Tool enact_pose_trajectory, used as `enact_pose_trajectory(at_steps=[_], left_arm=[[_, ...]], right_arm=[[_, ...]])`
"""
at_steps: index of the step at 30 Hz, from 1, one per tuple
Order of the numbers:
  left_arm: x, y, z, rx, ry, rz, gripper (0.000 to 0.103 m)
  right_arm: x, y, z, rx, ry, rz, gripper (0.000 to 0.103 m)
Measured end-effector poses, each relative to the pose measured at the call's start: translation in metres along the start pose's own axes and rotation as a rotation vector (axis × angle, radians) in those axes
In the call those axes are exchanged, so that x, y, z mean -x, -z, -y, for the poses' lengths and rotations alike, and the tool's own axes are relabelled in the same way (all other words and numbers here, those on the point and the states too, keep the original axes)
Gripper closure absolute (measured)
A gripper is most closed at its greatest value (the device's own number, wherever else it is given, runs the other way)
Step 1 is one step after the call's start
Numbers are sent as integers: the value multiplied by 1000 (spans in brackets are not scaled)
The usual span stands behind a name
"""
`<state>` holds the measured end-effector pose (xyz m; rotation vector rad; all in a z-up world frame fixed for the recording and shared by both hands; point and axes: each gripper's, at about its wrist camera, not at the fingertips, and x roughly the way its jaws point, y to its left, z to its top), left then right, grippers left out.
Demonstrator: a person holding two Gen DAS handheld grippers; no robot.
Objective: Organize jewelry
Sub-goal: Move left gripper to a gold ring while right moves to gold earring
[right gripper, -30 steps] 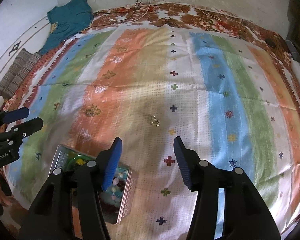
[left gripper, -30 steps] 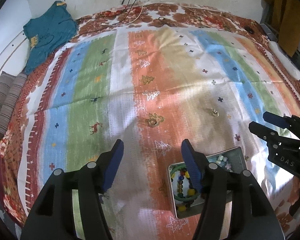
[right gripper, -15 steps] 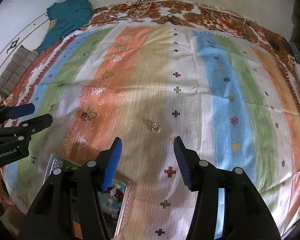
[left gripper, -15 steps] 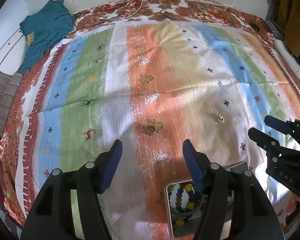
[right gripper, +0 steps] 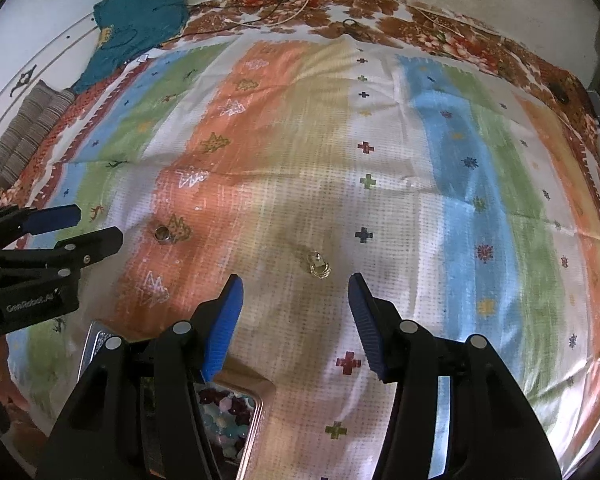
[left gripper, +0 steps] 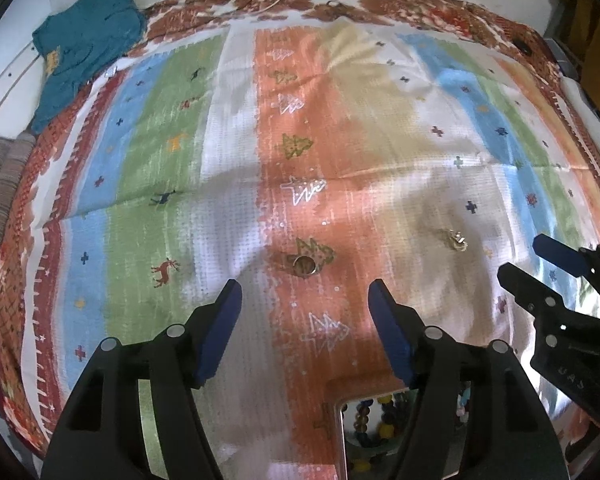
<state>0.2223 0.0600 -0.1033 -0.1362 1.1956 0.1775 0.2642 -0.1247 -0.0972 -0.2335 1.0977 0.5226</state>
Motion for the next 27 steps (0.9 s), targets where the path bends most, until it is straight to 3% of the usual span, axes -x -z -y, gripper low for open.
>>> enact_pose_trajectory(at_steps=[11,20,27], left_arm=[[-26,-8,-6,8,12,-52,38],[-47,-17,-3,-28,-20,-78,38],[-61,-19,-3,-40,-24,-96,44]], right_arm=[[-26,-10,-1,-6,-12,-42,48],[-50,-13,4,3,-3,-78,48],[-66,-15,7,12,1,-118,48]])
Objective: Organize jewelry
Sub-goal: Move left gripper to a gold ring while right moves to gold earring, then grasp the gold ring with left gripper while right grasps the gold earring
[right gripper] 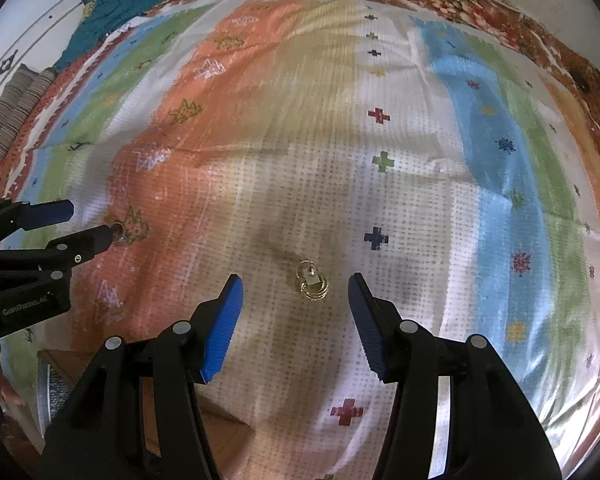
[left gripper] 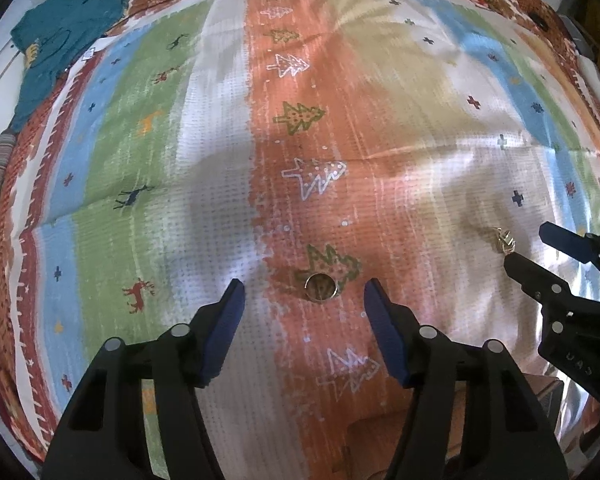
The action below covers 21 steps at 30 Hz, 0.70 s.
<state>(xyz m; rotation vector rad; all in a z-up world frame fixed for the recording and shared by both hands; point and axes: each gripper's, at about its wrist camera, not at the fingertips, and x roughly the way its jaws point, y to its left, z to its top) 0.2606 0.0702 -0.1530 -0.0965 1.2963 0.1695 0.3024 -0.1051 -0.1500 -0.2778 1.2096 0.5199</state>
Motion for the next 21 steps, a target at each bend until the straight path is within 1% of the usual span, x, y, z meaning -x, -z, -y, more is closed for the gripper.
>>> enact_pose_trajectory(at_steps=[2,6,10,13,17,18,21], left_arm=[[-3,-1,0,-4,-2,-3,47],[-9,-3,2,-12,0,-13,48],[-16,-4,4,-23,-4,-26,51],[-21,-6,4,-28,-9,-33,55],[-25,-8,4,-35,0,-37,57],[-26,-8,5,-38,1,-38,58],[-33,-7,8,-51,1,-56,66]], right_arm=[[-5,0,0,6,3,-14,48],[-12,-2,1,8,4,-30,48],[-20,-4,1,14,10,-46,48],[-25,-6,3,14,12,-54,53],[-29,-8,4,13,6,-64,55],[-30,-8,4,14,7,-65,57],[-31,-8,4,21,16,-68,63]])
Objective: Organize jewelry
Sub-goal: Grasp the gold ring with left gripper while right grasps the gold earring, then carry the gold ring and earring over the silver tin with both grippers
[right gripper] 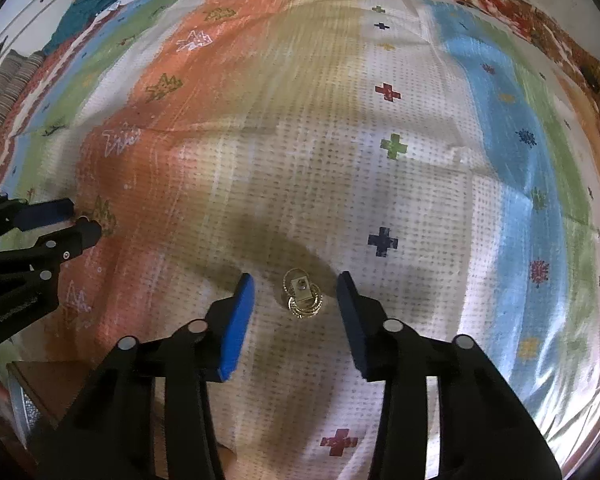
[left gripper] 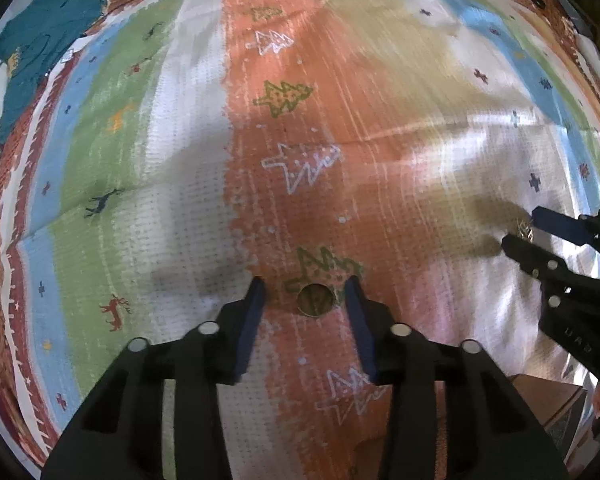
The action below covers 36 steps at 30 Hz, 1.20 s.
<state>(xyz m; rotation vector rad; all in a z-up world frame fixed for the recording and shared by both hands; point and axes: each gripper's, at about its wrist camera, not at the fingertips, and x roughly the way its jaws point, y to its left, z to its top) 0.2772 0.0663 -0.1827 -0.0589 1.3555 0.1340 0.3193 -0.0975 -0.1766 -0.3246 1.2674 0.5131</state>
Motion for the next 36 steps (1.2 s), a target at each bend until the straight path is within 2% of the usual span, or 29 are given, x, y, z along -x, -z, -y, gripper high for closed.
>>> enact_pose_trajectory(at_steps=[5,6,8,16,25,36], left_arm=[[-2,1,5,-37,-10,2,69],[-2,1,6,-40,-12,2,71],[-2,2,7,-46,-13,2,83],[4,2,7,-55,-25,14,84],[36,9,1,-39,2,77,84],[70,18,8,-43,20,142,84]], right_arm=[[-1,1,2,-4,-27,-10,79],[-1,1,2,2,-30,-11,83],[-2,1,2,14,-31,-12,86],[0,6,-1,27,-26,-8,86],[16,9,0,5,-20,28,86],[46,15,7,-40,-54,83,86]])
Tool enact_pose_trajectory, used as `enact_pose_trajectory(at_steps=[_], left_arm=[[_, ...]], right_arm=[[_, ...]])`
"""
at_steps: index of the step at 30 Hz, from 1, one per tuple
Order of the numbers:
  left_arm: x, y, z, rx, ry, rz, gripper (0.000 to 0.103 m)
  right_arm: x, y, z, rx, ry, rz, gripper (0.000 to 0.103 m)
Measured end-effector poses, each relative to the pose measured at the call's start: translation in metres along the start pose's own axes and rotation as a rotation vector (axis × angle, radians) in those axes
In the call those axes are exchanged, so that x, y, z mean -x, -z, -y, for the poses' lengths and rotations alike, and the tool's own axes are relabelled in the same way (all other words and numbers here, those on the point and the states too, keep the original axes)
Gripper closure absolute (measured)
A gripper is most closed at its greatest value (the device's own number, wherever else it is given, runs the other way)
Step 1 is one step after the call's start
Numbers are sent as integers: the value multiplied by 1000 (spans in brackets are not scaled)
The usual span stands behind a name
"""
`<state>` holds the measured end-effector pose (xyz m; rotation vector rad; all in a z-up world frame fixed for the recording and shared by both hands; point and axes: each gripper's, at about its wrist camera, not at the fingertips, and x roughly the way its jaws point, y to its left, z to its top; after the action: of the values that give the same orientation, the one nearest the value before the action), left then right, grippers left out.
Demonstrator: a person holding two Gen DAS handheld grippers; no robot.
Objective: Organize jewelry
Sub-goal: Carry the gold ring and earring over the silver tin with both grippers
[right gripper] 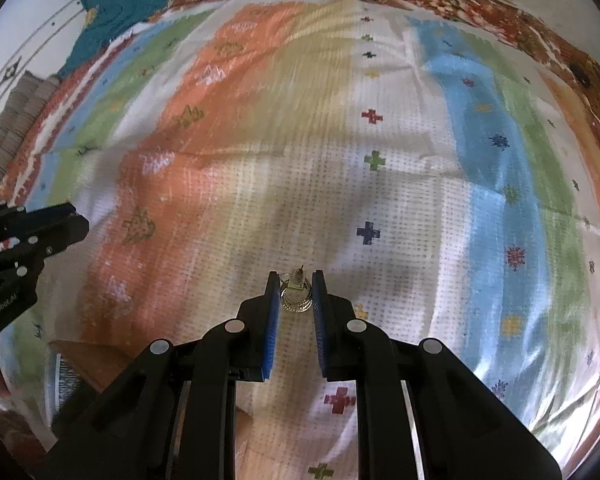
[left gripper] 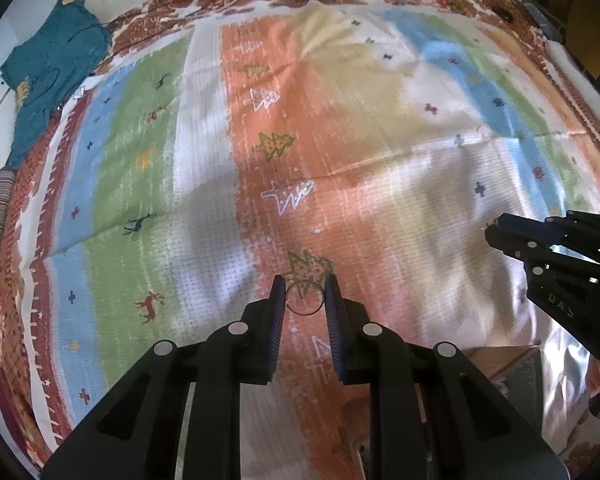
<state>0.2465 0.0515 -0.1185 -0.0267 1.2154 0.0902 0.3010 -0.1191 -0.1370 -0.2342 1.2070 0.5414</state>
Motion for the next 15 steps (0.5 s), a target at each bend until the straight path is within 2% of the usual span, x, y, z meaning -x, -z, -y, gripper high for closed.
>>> enact_pose_trajectory(at_steps=[15], left_arm=[[58,13,21,-28,62,100,84]], right_arm=[[50,10,-3,0,-35,89,86]])
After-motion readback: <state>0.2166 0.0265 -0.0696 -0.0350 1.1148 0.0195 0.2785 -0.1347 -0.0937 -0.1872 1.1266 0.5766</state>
